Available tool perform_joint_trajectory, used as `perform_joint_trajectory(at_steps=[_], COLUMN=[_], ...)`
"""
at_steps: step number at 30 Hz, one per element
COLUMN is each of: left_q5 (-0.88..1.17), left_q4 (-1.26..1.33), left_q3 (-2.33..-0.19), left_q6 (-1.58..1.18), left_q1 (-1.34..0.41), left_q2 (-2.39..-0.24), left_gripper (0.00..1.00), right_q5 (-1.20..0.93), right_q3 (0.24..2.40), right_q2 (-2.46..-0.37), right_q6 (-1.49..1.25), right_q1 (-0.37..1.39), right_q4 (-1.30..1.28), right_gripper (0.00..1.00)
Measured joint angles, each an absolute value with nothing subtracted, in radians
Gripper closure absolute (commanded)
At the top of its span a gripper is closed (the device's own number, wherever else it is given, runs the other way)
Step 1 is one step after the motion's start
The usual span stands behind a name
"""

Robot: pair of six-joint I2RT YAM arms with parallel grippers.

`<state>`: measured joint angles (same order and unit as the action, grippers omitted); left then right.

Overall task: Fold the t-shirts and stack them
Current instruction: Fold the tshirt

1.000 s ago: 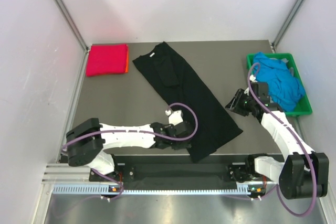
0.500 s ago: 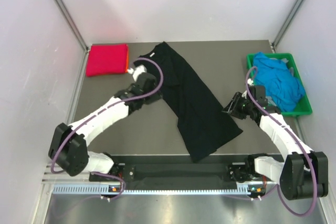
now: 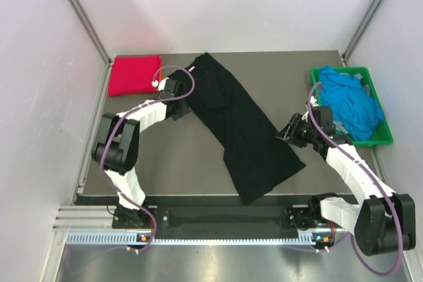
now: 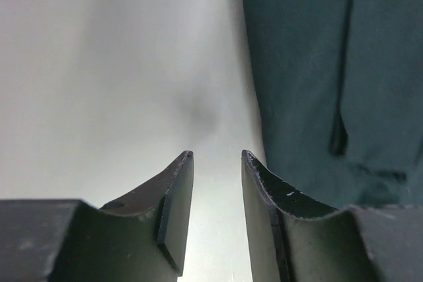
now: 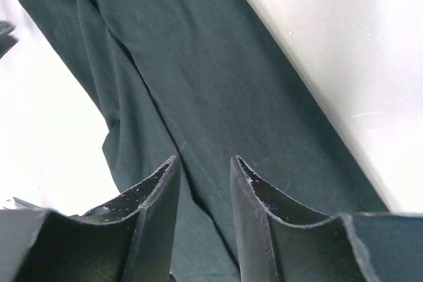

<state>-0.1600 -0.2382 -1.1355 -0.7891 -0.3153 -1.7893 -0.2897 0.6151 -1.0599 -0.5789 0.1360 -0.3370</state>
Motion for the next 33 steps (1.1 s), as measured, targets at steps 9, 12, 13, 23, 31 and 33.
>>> perform_joint_trajectory(at_steps=[9,12,13,23,31,33], left_q5=[-0.067,-0.057,-0.05,-0.034,-0.033,-0.03], left_q4=[-0.144,-0.072,-0.045,-0.004,-0.001,0.0], left_q3=[-1.214,-1.177,-1.159,-1.18,-1.237,-1.25], left_q6=[-0.786,-0.799,-0.812,-0.865,-0.871,-0.869], left_q1=[-0.275,-0.275,-0.275,-0.275,-0.265,-0.256], left_q2=[-1.925,-1.923,-1.923,-1.96,-2.01,-2.021], left_gripper=[0.62,0.6,0.61,0.76,1.0,1.0], right_q5=[-0.282,-0.28,-0.279,-0.269,-0.26,-0.258], right_q3=[0.615,0.612,0.608,0.596,0.596,0.596], right_q2=[-1.065,-1.076,-1.08,-1.109,-1.116,-1.126], right_q6=[-0.578,-0.578,-0.578,-0.58,-0.588,-0.588], right_q1=[0.138,0.138,0.138,0.138,0.144,0.147], right_q4=[-0.334,-0.322,-0.318,-0.311,-0.295,-0.292], right_gripper=[0.63,0.63,0.63,0.63,0.63,0.63])
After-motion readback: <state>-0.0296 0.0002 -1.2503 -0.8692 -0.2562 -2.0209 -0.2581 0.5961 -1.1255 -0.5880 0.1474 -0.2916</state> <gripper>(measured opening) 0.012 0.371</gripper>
